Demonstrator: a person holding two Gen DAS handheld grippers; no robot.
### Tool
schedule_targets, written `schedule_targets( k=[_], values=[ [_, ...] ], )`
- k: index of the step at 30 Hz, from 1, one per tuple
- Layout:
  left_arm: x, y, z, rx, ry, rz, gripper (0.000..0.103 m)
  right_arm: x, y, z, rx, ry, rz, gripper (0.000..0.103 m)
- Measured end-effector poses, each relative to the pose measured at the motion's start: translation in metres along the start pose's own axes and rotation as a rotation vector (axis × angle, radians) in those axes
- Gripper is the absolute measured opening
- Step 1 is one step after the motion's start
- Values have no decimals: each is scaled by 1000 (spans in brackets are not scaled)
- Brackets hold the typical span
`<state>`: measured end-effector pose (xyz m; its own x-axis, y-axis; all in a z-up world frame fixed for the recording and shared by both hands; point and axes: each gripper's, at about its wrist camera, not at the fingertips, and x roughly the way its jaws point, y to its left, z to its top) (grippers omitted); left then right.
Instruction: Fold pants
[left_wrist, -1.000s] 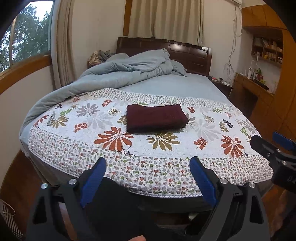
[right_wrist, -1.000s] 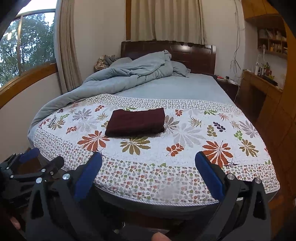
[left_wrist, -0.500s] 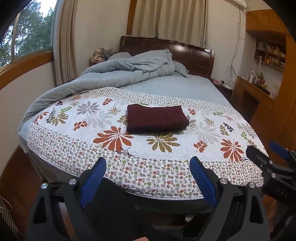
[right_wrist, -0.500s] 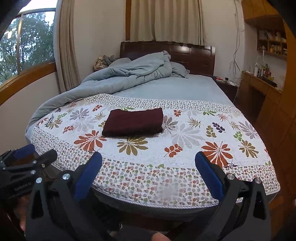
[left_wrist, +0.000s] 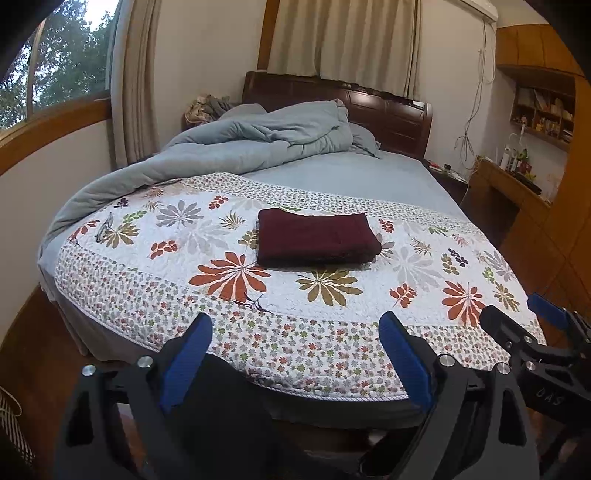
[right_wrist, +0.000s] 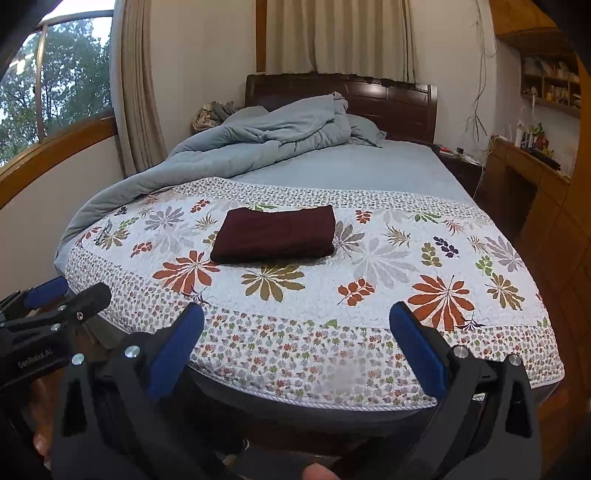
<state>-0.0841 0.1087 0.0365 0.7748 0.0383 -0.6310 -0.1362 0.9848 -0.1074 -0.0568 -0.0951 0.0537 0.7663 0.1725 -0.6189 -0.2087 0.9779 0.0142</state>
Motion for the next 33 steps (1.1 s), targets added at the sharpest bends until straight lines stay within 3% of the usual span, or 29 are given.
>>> schedule_targets(
  k=[6, 23, 33],
  values=[
    [2, -7, -2, 32, -2, 35, 94, 1, -1, 0, 8, 8, 14, 100],
    [-8, -9, 1, 36, -22, 15, 94, -4, 1, 5, 8, -18, 3, 100],
    [-2, -6, 0, 23, 7, 20, 94, 1, 1, 7, 3, -19, -7, 100]
  ],
)
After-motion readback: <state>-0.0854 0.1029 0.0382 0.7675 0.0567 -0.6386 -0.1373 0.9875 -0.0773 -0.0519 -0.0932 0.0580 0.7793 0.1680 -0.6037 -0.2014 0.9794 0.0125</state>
